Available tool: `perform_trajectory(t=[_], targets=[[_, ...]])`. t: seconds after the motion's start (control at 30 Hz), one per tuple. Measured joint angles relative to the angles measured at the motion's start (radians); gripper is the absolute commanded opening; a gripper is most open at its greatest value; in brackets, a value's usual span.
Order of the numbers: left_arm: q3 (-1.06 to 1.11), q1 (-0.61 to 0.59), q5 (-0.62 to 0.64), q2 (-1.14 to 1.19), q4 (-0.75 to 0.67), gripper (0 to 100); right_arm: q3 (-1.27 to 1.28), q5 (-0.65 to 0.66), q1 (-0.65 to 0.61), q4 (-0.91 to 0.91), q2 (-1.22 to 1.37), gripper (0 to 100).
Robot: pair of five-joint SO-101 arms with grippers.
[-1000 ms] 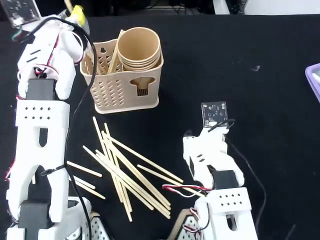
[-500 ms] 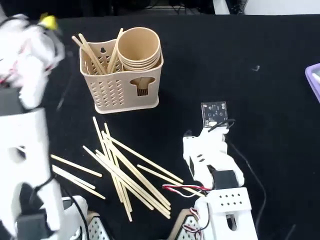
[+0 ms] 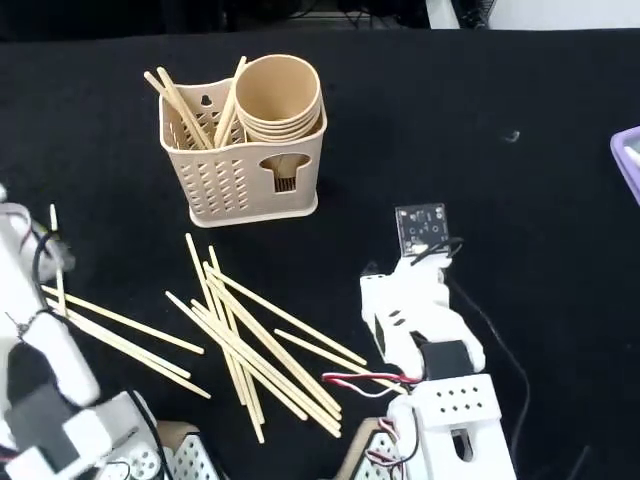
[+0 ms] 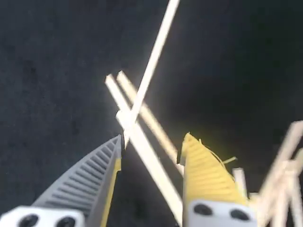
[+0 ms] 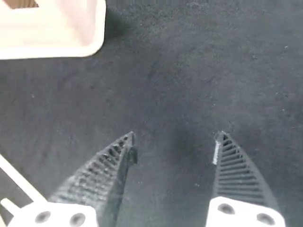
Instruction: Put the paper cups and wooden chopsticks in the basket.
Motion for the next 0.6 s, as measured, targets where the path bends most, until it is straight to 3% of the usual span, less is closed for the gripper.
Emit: perform_trajectory(t=[0.2,0.6], targets=[[0.114,-0.092,-0.080,0.155,-0.180,21,0.000,0.000,0.000,0.000,0.000,26.1],[0.146,-0.097,-0.049,0.296,-0.278,21,0.006,0.000,0.000,0.000,0.000,26.1]])
